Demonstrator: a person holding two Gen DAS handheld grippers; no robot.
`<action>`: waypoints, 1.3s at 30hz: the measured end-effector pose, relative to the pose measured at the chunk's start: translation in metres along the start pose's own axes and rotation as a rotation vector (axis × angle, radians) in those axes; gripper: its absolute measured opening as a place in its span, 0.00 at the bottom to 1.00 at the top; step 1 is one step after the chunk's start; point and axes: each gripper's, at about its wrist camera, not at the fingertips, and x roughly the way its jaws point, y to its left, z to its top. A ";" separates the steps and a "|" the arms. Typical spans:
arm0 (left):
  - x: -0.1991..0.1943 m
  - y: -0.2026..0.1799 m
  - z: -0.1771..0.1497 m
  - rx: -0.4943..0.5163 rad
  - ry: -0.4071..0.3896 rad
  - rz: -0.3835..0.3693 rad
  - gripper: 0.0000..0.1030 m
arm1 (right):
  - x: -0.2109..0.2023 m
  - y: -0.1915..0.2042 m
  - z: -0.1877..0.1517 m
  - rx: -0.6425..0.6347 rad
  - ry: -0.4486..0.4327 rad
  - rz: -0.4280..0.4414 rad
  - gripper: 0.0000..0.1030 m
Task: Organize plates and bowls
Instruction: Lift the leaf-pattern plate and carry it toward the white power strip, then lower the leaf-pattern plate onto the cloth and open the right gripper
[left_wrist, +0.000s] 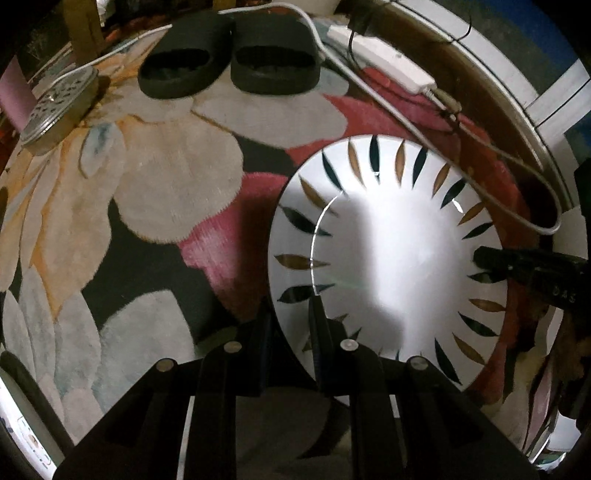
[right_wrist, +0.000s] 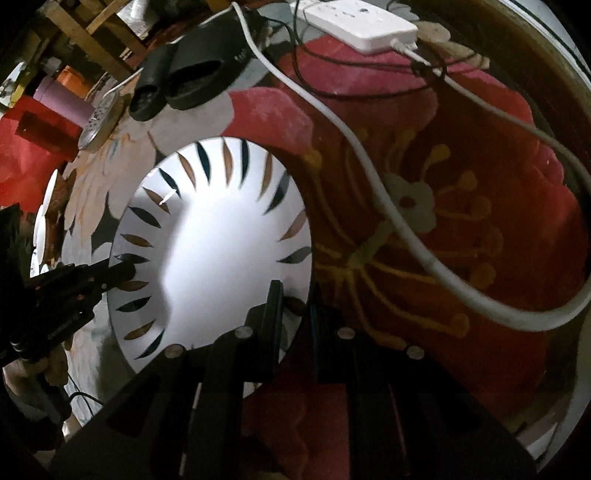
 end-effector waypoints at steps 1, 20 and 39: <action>-0.001 -0.001 -0.001 0.007 -0.006 0.004 0.17 | 0.001 -0.001 -0.001 0.008 0.001 -0.002 0.13; -0.061 0.030 -0.022 -0.098 -0.076 0.020 0.97 | -0.035 0.037 0.002 0.007 -0.109 -0.029 0.78; -0.125 0.119 -0.066 -0.295 -0.095 0.171 0.99 | -0.015 0.141 0.006 -0.052 -0.041 0.095 1.00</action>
